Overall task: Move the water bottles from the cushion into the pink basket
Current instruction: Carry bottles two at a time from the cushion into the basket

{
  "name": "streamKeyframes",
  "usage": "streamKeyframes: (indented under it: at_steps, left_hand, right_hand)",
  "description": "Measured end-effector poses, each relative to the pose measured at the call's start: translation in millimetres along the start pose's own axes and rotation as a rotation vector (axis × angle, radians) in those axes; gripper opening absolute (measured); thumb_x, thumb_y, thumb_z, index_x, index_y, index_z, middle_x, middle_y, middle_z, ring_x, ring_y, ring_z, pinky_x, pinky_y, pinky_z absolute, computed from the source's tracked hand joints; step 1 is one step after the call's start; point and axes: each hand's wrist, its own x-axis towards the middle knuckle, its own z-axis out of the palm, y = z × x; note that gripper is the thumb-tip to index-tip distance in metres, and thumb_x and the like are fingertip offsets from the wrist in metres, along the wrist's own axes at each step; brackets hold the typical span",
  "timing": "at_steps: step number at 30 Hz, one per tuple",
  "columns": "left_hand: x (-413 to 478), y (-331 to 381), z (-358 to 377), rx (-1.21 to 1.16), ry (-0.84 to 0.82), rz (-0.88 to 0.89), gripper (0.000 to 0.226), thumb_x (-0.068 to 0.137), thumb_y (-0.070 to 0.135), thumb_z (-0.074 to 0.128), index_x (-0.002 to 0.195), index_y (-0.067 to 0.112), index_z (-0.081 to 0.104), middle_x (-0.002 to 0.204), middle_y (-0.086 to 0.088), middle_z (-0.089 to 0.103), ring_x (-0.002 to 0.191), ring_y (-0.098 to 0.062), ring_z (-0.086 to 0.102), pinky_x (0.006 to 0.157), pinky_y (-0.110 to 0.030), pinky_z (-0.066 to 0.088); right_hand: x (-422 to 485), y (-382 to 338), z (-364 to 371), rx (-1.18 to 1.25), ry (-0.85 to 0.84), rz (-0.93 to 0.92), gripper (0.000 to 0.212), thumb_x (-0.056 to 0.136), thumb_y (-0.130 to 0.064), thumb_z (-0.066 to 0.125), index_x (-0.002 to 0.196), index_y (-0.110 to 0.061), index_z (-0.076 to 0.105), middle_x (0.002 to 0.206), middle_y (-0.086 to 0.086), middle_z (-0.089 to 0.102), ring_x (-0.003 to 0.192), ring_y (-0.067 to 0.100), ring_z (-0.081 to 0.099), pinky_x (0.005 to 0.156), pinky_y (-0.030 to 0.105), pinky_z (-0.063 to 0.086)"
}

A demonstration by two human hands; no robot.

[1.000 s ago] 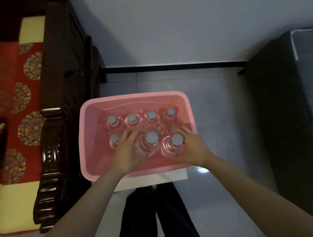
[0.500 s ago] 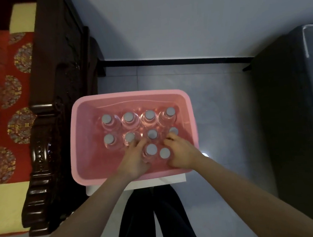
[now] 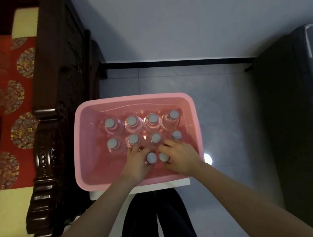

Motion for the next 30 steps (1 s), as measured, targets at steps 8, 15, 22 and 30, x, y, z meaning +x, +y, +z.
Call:
streamKeyframes:
  at_steps: [8, 15, 22, 30]
  left_hand:
    - [-3, -8, -10, -0.079, 0.020, 0.067, 0.027, 0.073, 0.006, 0.072, 0.098, 0.011, 0.064, 0.097, -0.007, 0.062, 0.091, -0.027, 0.061, 0.073, -0.029, 0.043]
    - [5, -9, -10, 0.142, -0.093, 0.065, 0.031, 0.077, 0.005, 0.063, 0.106, 0.015, 0.062, 0.105, -0.006, 0.067, 0.100, -0.026, 0.062, 0.082, -0.037, 0.050]
    - [13, -12, -13, 0.129, -0.105, 0.153, 0.034, 0.080, 0.008, 0.066, 0.113, 0.016, 0.062, 0.110, -0.007, 0.066, 0.103, -0.024, 0.060, 0.082, -0.030, 0.045]
    - [13, -7, -29, 0.127, -0.189, 0.173, 0.040, 0.076, 0.002, 0.064, 0.114, 0.013, 0.063, 0.111, -0.006, 0.065, 0.101, -0.022, 0.060, 0.078, -0.024, 0.042]
  right_hand:
    - [4, 9, -2, 0.053, -0.105, 0.122, 0.019, 0.079, -0.015, 0.061, 0.096, -0.009, 0.058, 0.098, 0.012, 0.064, 0.084, 0.035, 0.060, 0.061, 0.034, 0.038]
    - [13, 4, -2, 0.130, -0.143, 0.219, 0.015, 0.074, -0.006, 0.060, 0.088, -0.009, 0.062, 0.086, 0.013, 0.065, 0.076, 0.033, 0.061, 0.057, 0.030, 0.038]
    - [5, 12, -6, 0.326, -0.131, 0.247, 0.020, 0.071, -0.014, 0.067, 0.091, -0.017, 0.071, 0.077, -0.005, 0.063, 0.070, 0.013, 0.049, 0.065, 0.023, 0.037]
    - [-3, 9, -22, 0.297, -0.072, 0.344, 0.012, 0.071, -0.010, 0.056, 0.081, -0.008, 0.062, 0.072, 0.010, 0.062, 0.067, 0.030, 0.054, 0.065, 0.043, 0.052]
